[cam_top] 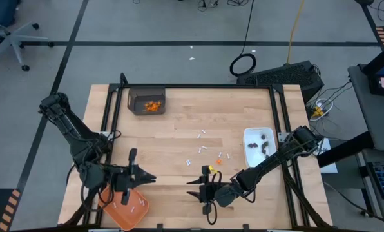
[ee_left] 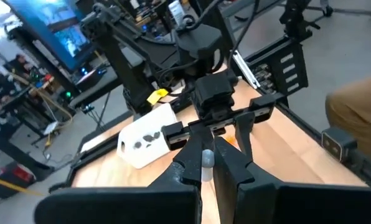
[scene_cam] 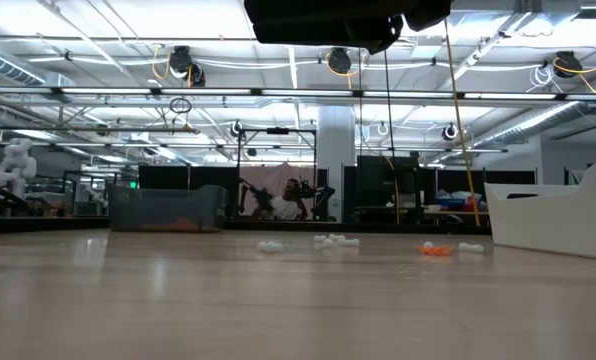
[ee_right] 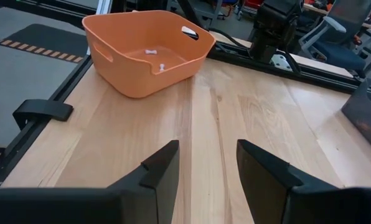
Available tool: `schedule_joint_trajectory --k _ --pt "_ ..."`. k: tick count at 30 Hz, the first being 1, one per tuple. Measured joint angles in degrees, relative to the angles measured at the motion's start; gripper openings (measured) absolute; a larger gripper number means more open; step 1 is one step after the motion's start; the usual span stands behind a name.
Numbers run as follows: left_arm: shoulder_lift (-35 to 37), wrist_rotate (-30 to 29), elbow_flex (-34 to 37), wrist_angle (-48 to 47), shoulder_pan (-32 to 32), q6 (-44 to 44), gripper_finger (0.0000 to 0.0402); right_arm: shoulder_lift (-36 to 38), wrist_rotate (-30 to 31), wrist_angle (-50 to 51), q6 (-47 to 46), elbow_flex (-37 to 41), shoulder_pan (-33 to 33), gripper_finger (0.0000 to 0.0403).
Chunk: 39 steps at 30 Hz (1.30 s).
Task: Sort Halloween decoration
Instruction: Put the white bone toy into the orange bin
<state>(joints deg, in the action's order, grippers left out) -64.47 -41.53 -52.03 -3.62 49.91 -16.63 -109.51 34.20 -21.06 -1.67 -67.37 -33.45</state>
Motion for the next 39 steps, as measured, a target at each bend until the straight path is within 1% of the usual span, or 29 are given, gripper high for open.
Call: schedule_joint_trajectory --k 2,4,9,14,17,20,24,27,32,37,39 --pt "0.00 0.83 0.00 -0.02 0.02 -0.41 0.0011 0.00 0.00 0.00 0.26 0.00 0.00 0.0144" --pt "-0.02 0.87 0.00 -0.01 0.11 2.77 0.0011 0.00 0.00 -0.01 0.42 0.00 0.00 0.0144" --pt "-0.02 1.12 0.00 -1.78 0.24 20.87 0.0011 0.00 0.00 0.00 0.42 0.00 0.00 0.0144" --pt "-0.01 3.21 0.00 -11.76 2.53 36.74 0.0011 0.00 0.00 0.00 0.42 0.00 0.00 0.0144" --pt "-0.02 4.61 0.00 -18.55 4.83 47.47 0.0011 0.00 0.02 0.21 0.35 0.00 0.00 0.0144" --pt "-0.02 6.36 0.00 -23.87 7.88 56.40 0.0011 -0.02 0.02 0.43 0.24 0.00 0.00 0.0144" --pt "-1.12 10.45 0.00 -29.10 11.69 66.47 0.0011 -0.02 0.02 0.42 0.35 0.00 0.09 0.0144" --pt "-3.24 13.93 0.00 -31.63 13.79 71.63 0.0011 -0.02 0.03 0.42 0.37 0.00 0.17 0.0144" --pt "-8.75 15.95 0.00 -35.29 15.84 76.45 0.0011 -0.02 0.14 0.43 0.01 0.00 0.57 0.0144" --pt "-13.73 23.52 0.00 -35.50 15.87 80.04 0.0011 -0.02 0.17 0.91 -0.58 0.00 0.81 0.0144" --pt "-15.15 24.60 0.00 -35.60 15.85 80.82 0.0011 -0.02 0.17 1.16 -0.63 0.00 0.81 0.0144"
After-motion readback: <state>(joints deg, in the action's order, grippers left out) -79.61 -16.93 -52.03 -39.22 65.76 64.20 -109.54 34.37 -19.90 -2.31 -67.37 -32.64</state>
